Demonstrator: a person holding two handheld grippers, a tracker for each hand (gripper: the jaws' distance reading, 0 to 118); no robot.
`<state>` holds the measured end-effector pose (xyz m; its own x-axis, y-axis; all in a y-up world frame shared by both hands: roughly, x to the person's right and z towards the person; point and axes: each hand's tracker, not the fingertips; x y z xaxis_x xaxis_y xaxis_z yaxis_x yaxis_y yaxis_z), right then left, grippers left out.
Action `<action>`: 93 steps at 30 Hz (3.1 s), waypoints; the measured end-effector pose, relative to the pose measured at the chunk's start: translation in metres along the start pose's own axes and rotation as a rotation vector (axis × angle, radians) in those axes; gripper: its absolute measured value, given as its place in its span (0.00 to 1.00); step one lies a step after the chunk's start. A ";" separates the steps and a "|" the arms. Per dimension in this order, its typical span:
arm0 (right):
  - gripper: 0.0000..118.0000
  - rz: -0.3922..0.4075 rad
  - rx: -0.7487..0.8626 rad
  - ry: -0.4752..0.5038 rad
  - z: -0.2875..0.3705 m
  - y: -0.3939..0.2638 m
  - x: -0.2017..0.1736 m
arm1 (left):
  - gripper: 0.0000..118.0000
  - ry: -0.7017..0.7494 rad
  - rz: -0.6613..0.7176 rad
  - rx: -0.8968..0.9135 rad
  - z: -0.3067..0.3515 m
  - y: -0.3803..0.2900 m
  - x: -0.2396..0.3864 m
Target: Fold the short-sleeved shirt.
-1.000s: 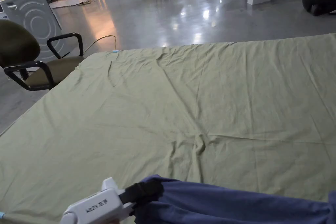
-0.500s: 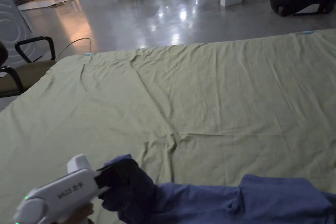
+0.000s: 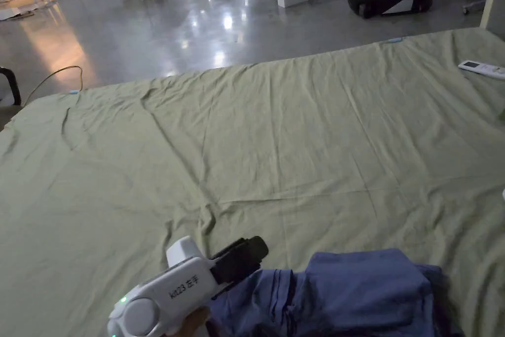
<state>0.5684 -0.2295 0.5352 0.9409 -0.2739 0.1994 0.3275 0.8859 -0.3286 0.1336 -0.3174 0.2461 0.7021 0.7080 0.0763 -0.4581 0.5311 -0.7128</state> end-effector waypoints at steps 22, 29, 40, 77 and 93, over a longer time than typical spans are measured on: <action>0.00 0.035 -0.037 0.069 -0.017 -0.012 0.003 | 0.84 0.060 0.024 0.058 0.047 0.005 -0.058; 0.00 0.001 -0.068 0.088 -0.027 -0.018 -0.004 | 0.82 0.118 0.261 -0.099 0.038 0.008 -0.129; 0.00 -0.014 -0.050 0.087 -0.022 -0.006 -0.010 | 0.08 0.040 0.391 -0.092 0.032 0.000 -0.115; 0.00 -0.126 -0.142 0.193 -0.028 -0.029 -0.026 | 0.01 -0.032 -0.090 -0.231 -0.024 -0.046 0.037; 0.00 0.096 -0.367 0.352 -0.134 -0.044 -0.105 | 0.00 -0.220 -0.145 -0.145 0.010 -0.037 0.044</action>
<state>0.4666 -0.2896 0.4049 0.9197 -0.3630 -0.1495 0.1876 0.7408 -0.6450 0.1756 -0.3014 0.2827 0.6123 0.7217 0.3228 -0.2678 0.5735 -0.7742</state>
